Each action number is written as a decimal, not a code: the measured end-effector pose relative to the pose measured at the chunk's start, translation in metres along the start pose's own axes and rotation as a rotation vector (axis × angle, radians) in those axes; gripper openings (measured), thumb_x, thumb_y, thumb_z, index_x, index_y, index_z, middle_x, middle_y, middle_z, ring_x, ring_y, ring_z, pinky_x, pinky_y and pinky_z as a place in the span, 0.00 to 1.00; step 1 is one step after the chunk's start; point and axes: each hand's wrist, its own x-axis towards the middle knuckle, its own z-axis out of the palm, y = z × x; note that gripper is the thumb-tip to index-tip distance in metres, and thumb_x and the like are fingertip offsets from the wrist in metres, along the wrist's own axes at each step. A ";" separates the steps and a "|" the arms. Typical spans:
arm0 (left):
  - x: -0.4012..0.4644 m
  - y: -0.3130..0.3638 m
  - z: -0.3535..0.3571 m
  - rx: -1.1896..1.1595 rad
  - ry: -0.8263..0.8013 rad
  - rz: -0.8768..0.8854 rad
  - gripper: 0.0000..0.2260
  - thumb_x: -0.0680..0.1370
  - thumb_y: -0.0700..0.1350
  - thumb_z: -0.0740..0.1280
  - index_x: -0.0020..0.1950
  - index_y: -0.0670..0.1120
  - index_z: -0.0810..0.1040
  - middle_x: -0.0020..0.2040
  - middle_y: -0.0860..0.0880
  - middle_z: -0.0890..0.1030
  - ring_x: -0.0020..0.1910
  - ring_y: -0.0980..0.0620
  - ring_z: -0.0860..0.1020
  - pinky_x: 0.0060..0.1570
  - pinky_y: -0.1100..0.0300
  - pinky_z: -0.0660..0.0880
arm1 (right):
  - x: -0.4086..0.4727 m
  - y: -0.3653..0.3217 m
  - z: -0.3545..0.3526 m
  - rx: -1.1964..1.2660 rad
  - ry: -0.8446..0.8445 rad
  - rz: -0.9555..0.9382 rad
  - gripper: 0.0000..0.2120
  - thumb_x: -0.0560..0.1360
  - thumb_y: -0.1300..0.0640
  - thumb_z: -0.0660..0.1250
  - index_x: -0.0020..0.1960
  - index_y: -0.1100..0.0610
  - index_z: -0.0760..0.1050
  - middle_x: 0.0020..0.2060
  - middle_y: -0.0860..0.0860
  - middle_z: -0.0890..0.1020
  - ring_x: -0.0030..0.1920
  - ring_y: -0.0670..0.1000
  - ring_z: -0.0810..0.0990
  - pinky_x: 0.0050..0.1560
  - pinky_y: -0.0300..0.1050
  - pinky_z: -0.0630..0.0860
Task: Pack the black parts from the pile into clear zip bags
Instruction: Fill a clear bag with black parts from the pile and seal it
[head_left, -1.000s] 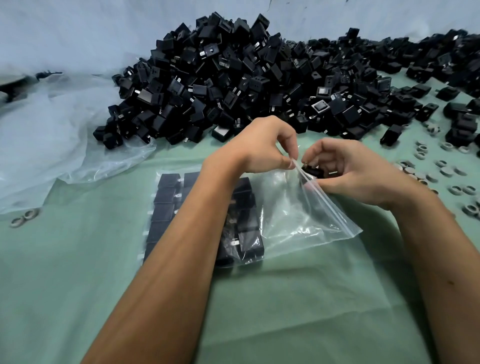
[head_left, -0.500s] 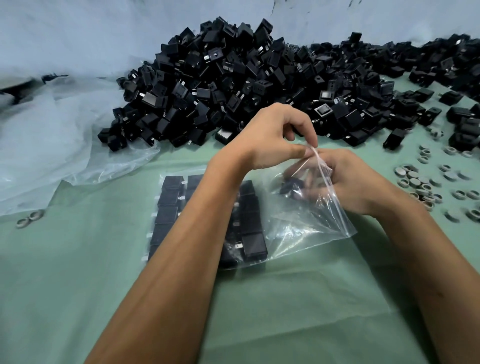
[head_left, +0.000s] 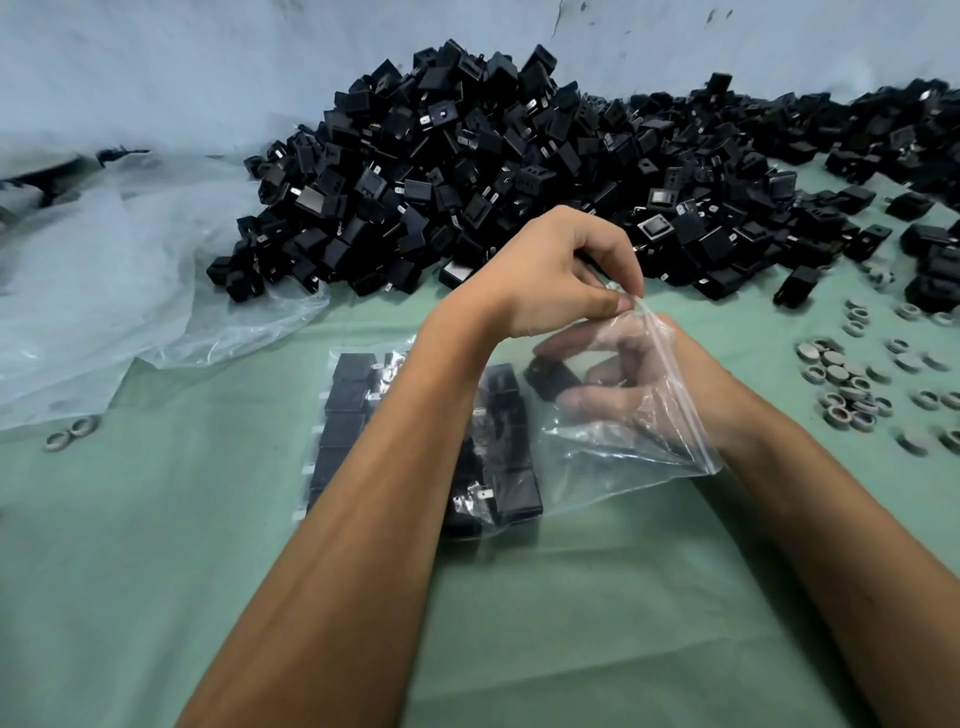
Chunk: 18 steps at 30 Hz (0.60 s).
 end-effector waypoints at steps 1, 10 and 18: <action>0.000 0.000 0.000 0.013 -0.003 -0.002 0.04 0.74 0.32 0.75 0.48 0.38 0.85 0.43 0.47 0.85 0.42 0.45 0.86 0.49 0.52 0.83 | 0.001 0.002 0.002 -0.025 0.044 0.017 0.12 0.73 0.70 0.76 0.55 0.63 0.83 0.46 0.55 0.86 0.38 0.42 0.84 0.39 0.44 0.81; -0.017 -0.020 -0.042 0.193 -0.030 -0.202 0.03 0.75 0.42 0.77 0.46 0.45 0.84 0.47 0.40 0.85 0.39 0.55 0.79 0.45 0.56 0.78 | -0.002 0.007 -0.005 -0.529 0.141 -0.181 0.09 0.71 0.48 0.78 0.44 0.52 0.83 0.42 0.45 0.79 0.31 0.44 0.75 0.30 0.37 0.75; -0.036 -0.038 -0.071 0.262 -0.200 -0.397 0.05 0.72 0.44 0.79 0.39 0.54 0.87 0.33 0.59 0.81 0.32 0.65 0.75 0.41 0.62 0.71 | -0.002 -0.002 0.002 -0.421 -0.059 -0.141 0.13 0.77 0.60 0.74 0.51 0.41 0.82 0.51 0.45 0.85 0.49 0.43 0.86 0.46 0.34 0.81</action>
